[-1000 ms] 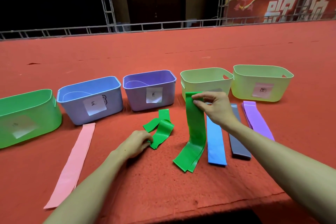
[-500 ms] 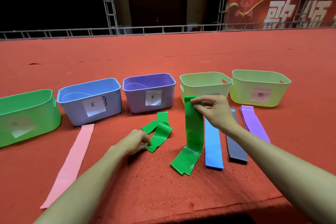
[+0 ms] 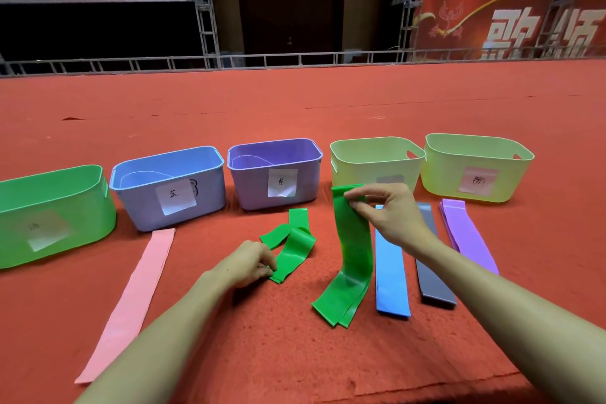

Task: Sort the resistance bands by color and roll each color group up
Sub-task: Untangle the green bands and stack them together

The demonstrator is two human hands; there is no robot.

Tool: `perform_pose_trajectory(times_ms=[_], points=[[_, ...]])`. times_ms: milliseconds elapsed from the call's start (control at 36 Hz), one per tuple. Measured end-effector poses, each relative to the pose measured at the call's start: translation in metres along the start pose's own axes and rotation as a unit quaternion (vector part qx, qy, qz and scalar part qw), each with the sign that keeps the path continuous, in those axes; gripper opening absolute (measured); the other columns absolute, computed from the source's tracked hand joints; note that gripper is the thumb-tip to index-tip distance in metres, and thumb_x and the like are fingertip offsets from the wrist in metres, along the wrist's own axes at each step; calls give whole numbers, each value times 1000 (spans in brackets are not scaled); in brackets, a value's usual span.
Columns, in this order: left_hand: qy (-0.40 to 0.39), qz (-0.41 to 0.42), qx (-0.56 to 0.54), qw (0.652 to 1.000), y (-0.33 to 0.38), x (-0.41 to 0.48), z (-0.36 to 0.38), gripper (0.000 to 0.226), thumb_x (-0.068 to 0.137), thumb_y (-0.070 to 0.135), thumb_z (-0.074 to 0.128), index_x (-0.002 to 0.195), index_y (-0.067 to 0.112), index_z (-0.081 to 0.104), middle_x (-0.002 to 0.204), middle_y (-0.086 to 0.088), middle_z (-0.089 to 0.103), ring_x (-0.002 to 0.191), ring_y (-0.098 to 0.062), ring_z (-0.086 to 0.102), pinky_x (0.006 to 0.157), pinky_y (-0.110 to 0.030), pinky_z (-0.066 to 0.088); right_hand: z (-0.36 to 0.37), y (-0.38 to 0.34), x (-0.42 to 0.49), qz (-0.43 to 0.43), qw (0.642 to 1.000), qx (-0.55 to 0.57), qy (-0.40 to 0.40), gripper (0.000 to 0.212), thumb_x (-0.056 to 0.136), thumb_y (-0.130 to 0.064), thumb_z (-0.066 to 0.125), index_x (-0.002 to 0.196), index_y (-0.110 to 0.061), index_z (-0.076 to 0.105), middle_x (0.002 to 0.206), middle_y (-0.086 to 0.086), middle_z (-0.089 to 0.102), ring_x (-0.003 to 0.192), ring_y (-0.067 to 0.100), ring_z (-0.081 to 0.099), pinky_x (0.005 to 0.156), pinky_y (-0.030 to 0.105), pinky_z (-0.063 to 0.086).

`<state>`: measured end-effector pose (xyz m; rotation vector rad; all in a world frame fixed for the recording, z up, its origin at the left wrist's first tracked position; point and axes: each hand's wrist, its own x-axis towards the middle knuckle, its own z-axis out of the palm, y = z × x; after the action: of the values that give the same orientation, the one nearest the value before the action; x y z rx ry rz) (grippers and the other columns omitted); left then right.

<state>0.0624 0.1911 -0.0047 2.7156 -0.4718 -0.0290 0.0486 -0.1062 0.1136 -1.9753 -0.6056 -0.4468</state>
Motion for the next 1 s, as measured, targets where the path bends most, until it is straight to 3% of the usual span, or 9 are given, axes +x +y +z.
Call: perform_pose_trajectory(times_ms=[194, 389, 500, 556, 611, 722, 861, 944, 1000], points=[[4, -4, 11, 1000, -6, -2, -2, 7, 80, 11, 73, 87, 13, 74, 102, 5, 73, 95, -10, 66, 88, -25, 49, 0, -1, -1, -6, 1000, -6, -2, 23, 80, -3, 73, 89, -23, 77, 81, -18, 70, 71, 2, 63, 68, 17, 51], [5, -8, 5, 1000, 0, 1, -2, 3, 79, 2, 70, 79, 3, 73, 103, -4, 71, 94, -17, 65, 82, -21, 48, -1, -1, -1, -8, 1000, -8, -9, 22, 80, -2, 72, 90, -21, 77, 83, -12, 72, 75, 2, 67, 72, 17, 52], [2, -28, -13, 1000, 4, 0, -4, 5, 77, -2, 70, 78, 3, 71, 92, 0, 67, 89, -15, 63, 73, -9, 41, 1, -3, -1, -9, 1000, -5, -14, 23, 80, 0, 72, 90, -20, 77, 84, -11, 72, 78, 3, 69, 76, 18, 54], [13, -41, -35, 998, 5, -1, -6, 17, 76, -2, 72, 70, 13, 68, 85, 6, 64, 87, -13, 63, 71, -6, 40, 2, -4, 0, -11, 1000, -4, -19, 24, 80, 0, 72, 89, -21, 77, 84, -13, 72, 79, 4, 69, 76, 18, 55], [7, -51, -53, 997, 8, -3, -10, 29, 74, 0, 74, 61, 23, 63, 84, 8, 64, 87, -11, 63, 73, -6, 40, 2, -4, 0, -12, 1000, 0, -24, 26, 80, 1, 71, 88, -24, 76, 83, -14, 71, 78, 4, 69, 75, 19, 55], [-27, -52, -43, 997, 18, -7, -21, 20, 75, 3, 72, 64, 20, 67, 88, 2, 70, 87, -11, 64, 78, -16, 46, 1, -6, 1, -15, 999, -6, -33, 31, 81, 0, 72, 85, -31, 74, 82, -15, 72, 77, 3, 69, 72, 20, 54], [62, -12, -28, 998, 32, -16, -34, 24, 89, 9, 56, 78, 28, 48, 81, 4, 64, 78, -20, 59, 74, -31, 44, 1, -9, 1, -18, 999, -1, -27, 31, 81, -1, 72, 84, -31, 75, 83, -10, 73, 79, 12, 70, 75, 30, 58], [112, 12, -59, 992, 46, -19, -46, 16, 95, 7, 52, 94, 22, 45, 77, 2, 61, 66, -14, 57, 70, -31, 46, -1, -11, 4, -23, 1000, 1, -20, 25, 81, 1, 71, 88, -23, 77, 84, -10, 73, 81, 11, 70, 79, 33, 57], [147, 25, -77, 986, 54, -19, -56, 17, 98, 7, 47, 94, 23, 43, 75, 1, 57, 62, -17, 56, 66, -29, 47, -2, -15, 6, -30, 999, 7, -13, 26, 80, 2, 72, 89, -21, 77, 84, -11, 72, 82, 9, 69, 81, 34, 56]])
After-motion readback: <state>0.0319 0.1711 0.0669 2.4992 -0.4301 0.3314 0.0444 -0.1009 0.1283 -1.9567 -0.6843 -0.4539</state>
